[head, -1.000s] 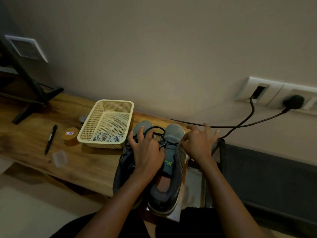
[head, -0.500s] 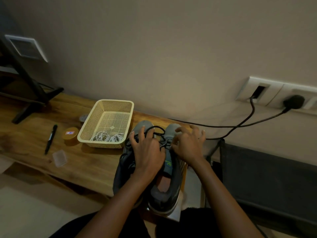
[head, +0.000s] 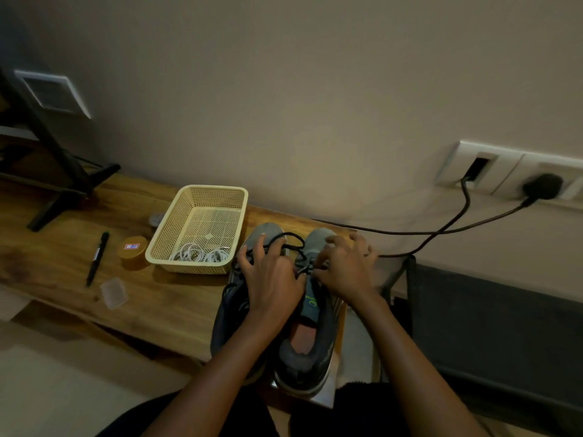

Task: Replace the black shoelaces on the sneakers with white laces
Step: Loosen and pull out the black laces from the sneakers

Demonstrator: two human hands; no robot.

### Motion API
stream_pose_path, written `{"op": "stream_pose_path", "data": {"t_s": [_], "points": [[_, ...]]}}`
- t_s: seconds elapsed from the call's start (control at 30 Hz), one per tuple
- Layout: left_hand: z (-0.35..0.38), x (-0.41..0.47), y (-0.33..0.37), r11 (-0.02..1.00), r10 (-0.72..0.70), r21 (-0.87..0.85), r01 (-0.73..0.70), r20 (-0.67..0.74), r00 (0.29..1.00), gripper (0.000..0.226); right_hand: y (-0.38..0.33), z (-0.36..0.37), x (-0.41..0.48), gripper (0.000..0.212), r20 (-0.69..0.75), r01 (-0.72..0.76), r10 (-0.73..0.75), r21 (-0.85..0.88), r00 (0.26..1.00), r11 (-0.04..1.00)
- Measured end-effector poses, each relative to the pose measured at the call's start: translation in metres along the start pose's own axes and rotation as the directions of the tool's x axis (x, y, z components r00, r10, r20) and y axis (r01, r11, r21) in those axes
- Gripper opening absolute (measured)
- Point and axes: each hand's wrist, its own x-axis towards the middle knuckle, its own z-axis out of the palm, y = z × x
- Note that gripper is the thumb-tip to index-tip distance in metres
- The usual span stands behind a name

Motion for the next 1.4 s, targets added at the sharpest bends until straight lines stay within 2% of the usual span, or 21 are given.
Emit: {"op": "stream_pose_path", "data": {"t_s": [0.2, 0.53, 0.63, 0.77, 0.87, 0.97, 1.13, 1.4], "points": [[0.002, -0.001, 0.001, 1.000, -0.001, -0.007, 0.000, -0.030, 1.000, 0.023, 0.000, 0.001, 0.001, 0.015, -0.062, 0.021, -0.020, 0.014, 0.998, 1.000], [0.005, 0.001, 0.001, 1.000, -0.006, -0.002, 0.005, -0.031, 1.000, 0.025, 0.015, -0.008, 0.003, 0.013, -0.099, -0.202, 0.214, 0.119, 0.972, 0.972], [0.005, 0.001, 0.001, 1.000, -0.003, -0.003, 0.003, -0.040, 0.999, 0.025, 0.016, -0.010, 0.004, 0.012, -0.022, -0.193, 0.196, 0.111, 0.980, 0.975], [0.003, -0.003, 0.001, 1.000, -0.004, 0.012, 0.004, -0.052, 0.999, 0.027, 0.015, -0.006, 0.005, 0.018, 0.038, -0.041, 0.038, 0.098, 0.999, 0.994], [0.002, -0.003, 0.003, 0.999, -0.036, 0.003, 0.036, -0.053, 0.998, 0.040, 0.006, 0.005, 0.003, 0.018, 0.030, 0.032, -0.034, 0.052, 0.999, 0.998], [0.004, -0.002, 0.004, 0.998, -0.059, 0.011, 0.060, -0.070, 0.996, 0.053, 0.001, 0.011, 0.002, 0.017, -0.032, 0.031, -0.028, 0.086, 0.999, 0.996], [0.002, -0.004, 0.004, 0.999, -0.025, 0.037, 0.027, -0.059, 0.998, 0.039, 0.003, 0.014, 0.003, 0.017, -0.036, 0.013, -0.009, 0.099, 0.999, 0.995], [0.003, -0.003, 0.004, 0.999, 0.013, 0.038, -0.011, -0.052, 0.999, 0.027, 0.014, 0.016, 0.012, 0.019, 0.014, -0.034, 0.032, 0.240, 0.999, 0.970]]}}
